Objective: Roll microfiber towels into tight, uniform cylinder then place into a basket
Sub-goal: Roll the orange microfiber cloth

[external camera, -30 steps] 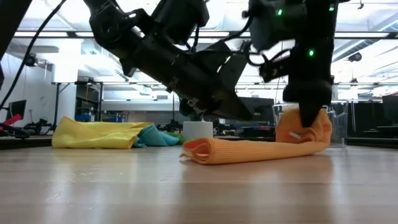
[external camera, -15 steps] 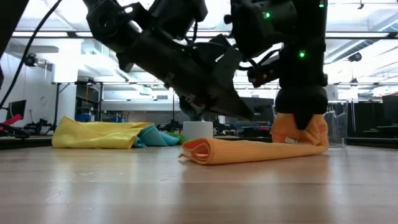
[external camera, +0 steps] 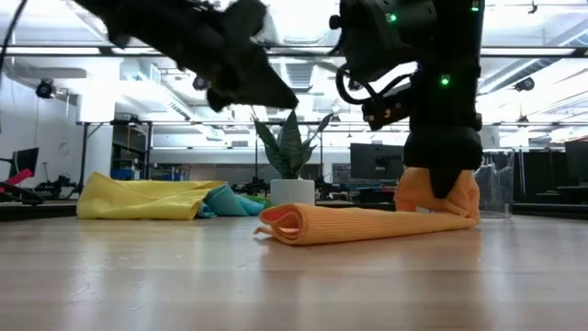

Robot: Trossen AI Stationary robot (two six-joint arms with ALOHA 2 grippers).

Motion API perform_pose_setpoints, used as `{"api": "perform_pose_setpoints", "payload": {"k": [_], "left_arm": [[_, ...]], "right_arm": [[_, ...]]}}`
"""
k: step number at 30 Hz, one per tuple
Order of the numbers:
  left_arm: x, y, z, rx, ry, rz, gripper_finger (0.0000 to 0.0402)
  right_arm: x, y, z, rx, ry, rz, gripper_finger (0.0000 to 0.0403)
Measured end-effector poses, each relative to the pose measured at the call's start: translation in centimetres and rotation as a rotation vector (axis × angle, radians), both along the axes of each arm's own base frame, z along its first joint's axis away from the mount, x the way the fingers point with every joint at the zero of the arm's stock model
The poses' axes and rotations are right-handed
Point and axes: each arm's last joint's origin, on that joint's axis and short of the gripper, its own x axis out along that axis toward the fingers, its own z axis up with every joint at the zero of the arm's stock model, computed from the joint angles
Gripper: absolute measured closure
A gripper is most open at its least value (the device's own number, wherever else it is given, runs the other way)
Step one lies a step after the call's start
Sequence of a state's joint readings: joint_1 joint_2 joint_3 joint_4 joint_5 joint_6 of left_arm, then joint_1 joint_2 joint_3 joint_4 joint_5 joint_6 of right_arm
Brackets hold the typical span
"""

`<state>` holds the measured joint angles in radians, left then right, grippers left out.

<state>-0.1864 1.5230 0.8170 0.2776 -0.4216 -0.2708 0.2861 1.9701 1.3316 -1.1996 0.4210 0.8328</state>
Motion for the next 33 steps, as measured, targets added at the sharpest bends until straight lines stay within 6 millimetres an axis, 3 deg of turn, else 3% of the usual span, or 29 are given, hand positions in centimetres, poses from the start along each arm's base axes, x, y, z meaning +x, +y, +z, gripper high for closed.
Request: {"api": "perform_pose_setpoints", "payload": {"k": [4, 8, 16, 33], "left_arm": [[-2.2, 0.5, 0.0, -0.014, -0.074, 0.028, 0.0402], [-3.1, 0.7, 0.3, -0.024, -0.111, 0.031, 0.0402], [-3.1, 0.7, 0.0, -0.020, -0.100, 0.033, 0.0402], [-2.5, 0.6, -0.7, -0.021, -0.119, 0.033, 0.0402]], "right_arm": [[0.4, 0.1, -0.2, 0.016, -0.047, 0.003, 0.0302], [0.8, 0.3, -0.2, 0.037, -0.077, 0.011, 0.0279], [1.6, 0.9, -0.5, 0.161, -0.134, 0.030, 0.0251], [2.3, 1.3, -0.1, 0.213, -0.185, 0.114, 0.0250]]}}
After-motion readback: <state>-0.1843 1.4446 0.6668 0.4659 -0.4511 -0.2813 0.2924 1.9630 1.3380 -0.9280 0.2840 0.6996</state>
